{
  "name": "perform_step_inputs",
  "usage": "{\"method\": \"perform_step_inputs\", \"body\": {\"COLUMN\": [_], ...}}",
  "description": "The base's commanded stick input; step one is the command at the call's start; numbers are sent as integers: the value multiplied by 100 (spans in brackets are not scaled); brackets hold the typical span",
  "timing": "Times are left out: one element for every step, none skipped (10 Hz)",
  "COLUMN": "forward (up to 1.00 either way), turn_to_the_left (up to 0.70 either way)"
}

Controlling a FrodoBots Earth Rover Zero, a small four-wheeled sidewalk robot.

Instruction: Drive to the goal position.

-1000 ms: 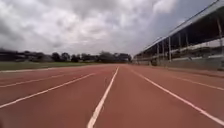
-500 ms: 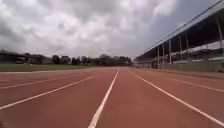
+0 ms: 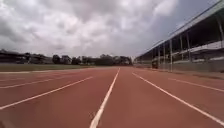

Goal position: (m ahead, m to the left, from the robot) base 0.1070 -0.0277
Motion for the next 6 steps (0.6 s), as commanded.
{"method": "perform_step_inputs", "body": {"forward": [45, 45, 45, 45, 45, 45], "turn_to_the_left": [0, 0, 0, 0, 0, 0]}}
